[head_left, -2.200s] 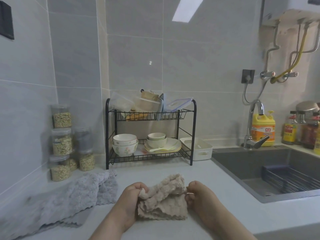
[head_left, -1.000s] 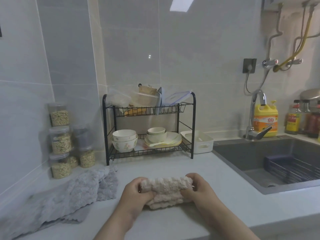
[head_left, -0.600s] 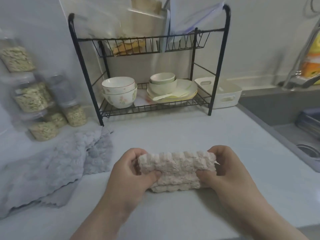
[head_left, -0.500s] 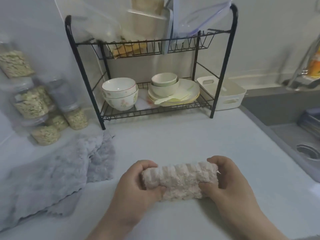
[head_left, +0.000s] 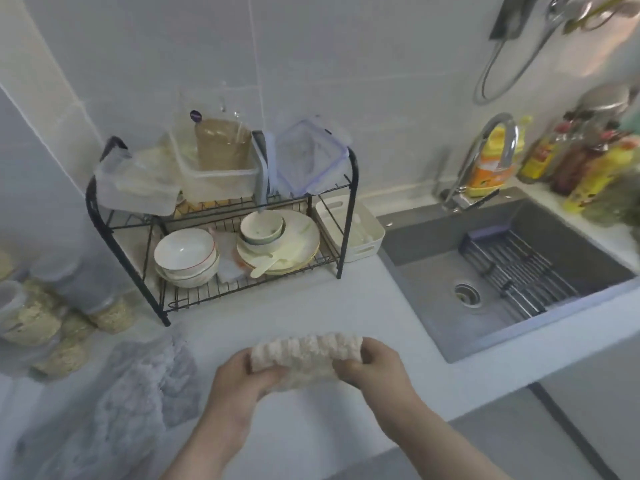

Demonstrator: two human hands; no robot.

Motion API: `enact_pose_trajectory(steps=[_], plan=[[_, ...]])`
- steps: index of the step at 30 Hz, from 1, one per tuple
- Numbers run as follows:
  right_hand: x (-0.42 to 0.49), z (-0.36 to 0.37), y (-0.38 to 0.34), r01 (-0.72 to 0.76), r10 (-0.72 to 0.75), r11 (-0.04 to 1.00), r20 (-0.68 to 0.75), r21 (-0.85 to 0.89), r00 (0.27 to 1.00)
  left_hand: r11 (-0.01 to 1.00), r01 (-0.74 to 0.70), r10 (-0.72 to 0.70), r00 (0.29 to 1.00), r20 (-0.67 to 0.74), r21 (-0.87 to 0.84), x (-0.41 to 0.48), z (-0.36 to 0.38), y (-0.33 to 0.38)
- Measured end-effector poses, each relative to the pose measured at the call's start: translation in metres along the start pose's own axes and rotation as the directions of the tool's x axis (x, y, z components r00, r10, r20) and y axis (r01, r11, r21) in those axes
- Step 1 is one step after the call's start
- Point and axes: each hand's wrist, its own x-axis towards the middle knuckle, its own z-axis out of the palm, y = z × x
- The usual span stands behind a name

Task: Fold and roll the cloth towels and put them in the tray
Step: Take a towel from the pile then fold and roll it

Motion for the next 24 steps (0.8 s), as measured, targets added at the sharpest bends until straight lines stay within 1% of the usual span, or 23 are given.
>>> enact_pose_trajectory(steps=[2,4,7,10,13,17,20,24], plan=[[-0.023,-0.026,-0.028,0.064,-0.062,0.996,-0.034,0.068,0.998,0.997,-0.075,0.076,0.993,0.093,-0.016,-0.008,0.017,0.029],[-0.047,-0.058,-0.050,0.133,-0.124,0.984,-0.081,0.114,0.989,0.994,-0.104,0.108,0.979,0.175,-0.032,-0.015,0.045,0.047],[-0.079,-0.115,-0.062,0.206,-0.165,0.963,-0.226,0.172,0.960,0.991,-0.125,0.133,0.936,0.325,-0.046,-0.023,0.110,0.064],[-0.109,-0.183,-0.065,0.276,-0.185,0.941,-0.387,0.195,0.903,0.985,-0.163,0.166,0.852,0.496,-0.049,-0.037,0.194,0.077],[-0.141,-0.256,-0.060,0.351,-0.169,0.900,-0.536,0.257,0.827,0.984,-0.166,0.171,0.747,0.643,-0.069,-0.056,0.287,0.080],[-0.188,-0.353,-0.041,0.477,-0.154,0.826,-0.696,0.299,0.702,0.987,-0.152,0.147,0.650,0.745,-0.062,-0.092,0.414,0.062],[-0.221,-0.428,-0.021,0.551,-0.124,0.774,-0.778,0.313,0.616,0.995,-0.079,0.089,0.580,0.810,-0.053,-0.127,0.503,0.039],[-0.266,-0.515,0.003,0.615,-0.076,0.714,-0.836,0.334,0.543,0.999,-0.036,0.031,0.452,0.891,-0.017,-0.176,0.601,0.014]])
